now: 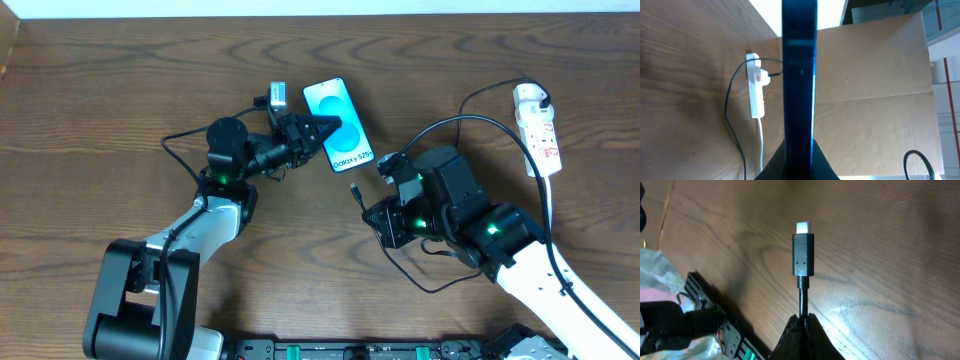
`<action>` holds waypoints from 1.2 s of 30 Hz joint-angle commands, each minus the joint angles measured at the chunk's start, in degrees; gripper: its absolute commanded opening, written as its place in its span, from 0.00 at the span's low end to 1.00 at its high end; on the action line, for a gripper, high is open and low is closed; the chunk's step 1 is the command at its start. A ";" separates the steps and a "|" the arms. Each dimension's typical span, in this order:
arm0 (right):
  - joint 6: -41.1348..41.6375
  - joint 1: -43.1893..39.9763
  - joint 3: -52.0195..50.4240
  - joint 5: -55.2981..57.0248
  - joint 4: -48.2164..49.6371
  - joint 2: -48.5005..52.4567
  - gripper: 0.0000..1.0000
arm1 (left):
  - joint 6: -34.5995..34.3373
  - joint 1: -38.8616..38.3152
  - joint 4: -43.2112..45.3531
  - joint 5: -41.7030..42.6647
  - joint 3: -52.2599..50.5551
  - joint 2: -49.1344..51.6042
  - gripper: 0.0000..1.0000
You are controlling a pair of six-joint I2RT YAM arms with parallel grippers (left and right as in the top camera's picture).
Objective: Plug charger to phone and switch on socket
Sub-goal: 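Carry the USB-C plug left toward the phone's bottom port, then align the plug under the phone port and push it upward into the port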
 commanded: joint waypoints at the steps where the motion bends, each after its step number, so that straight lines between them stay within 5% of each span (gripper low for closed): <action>1: 2.45 0.37 -0.26 0.83 1.18 -0.44 0.01 | 0.15 1.09 1.03 -0.74 2.08 -0.52 0.07; 36: -1.95 0.52 -0.26 2.99 5.31 -0.46 0.01 | 2.51 2.01 -0.07 2.58 2.08 -0.52 0.07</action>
